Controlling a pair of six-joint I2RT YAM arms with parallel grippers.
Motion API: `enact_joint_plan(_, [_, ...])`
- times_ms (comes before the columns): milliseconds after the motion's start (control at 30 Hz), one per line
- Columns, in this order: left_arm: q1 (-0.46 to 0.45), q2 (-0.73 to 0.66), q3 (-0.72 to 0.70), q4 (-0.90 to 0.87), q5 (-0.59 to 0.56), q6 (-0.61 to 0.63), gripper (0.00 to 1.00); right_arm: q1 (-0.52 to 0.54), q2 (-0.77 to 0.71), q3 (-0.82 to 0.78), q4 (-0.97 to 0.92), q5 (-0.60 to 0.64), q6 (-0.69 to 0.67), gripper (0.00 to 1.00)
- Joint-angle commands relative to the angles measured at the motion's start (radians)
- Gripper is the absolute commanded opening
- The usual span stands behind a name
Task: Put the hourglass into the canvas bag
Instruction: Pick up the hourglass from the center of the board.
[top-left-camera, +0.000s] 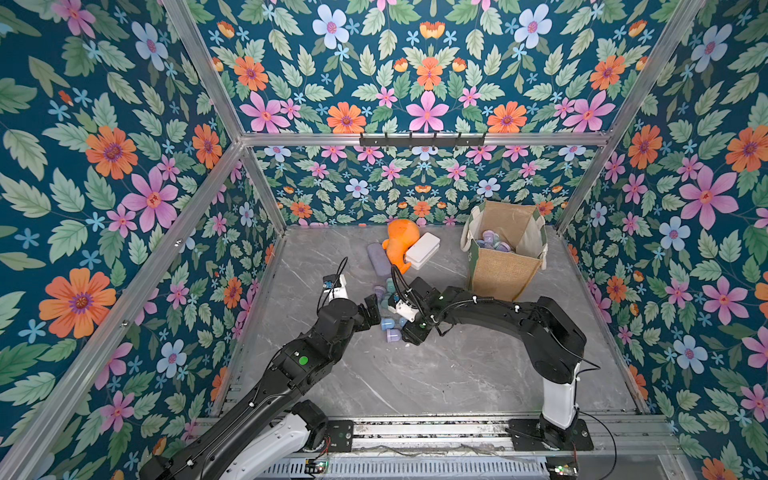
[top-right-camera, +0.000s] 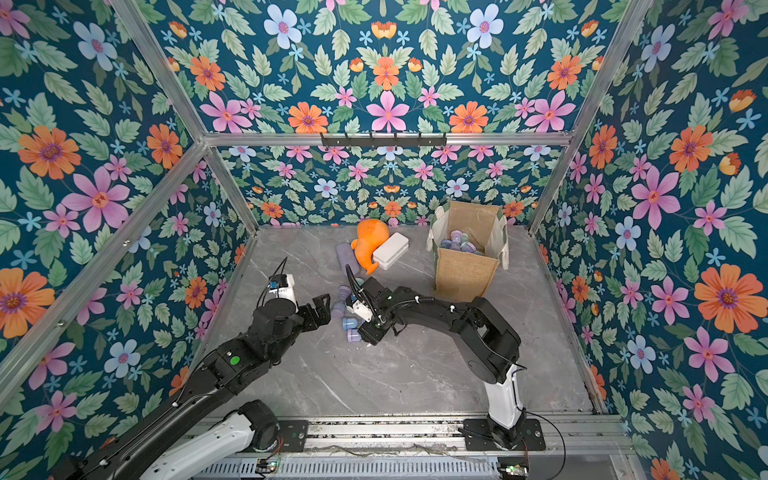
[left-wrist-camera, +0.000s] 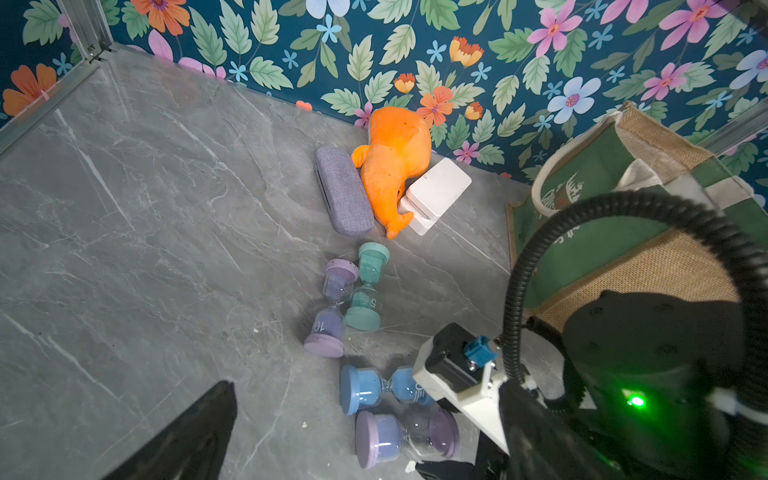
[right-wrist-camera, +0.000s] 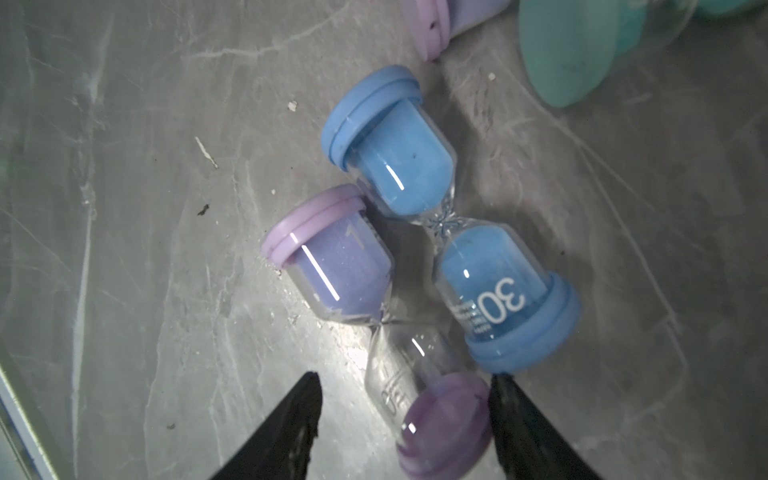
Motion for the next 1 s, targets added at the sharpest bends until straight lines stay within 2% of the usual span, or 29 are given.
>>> enact_joint_plan(0, [0.000, -0.001, 0.003, 0.003, -0.011, 0.001, 1.00, 0.011, 0.015, -0.006, 0.001, -0.006, -0.027, 0.65])
enact_joint_plan(667, [0.000, 0.001, 0.001, 0.010, -0.009, 0.004, 1.00, 0.037, 0.001, -0.108, 0.041, 0.012, -0.017, 0.60])
enact_joint_plan(967, [0.001, 0.002, 0.003, 0.006, -0.008, 0.005, 1.00, 0.040, -0.003, -0.121, 0.043, 0.027, -0.024, 0.52])
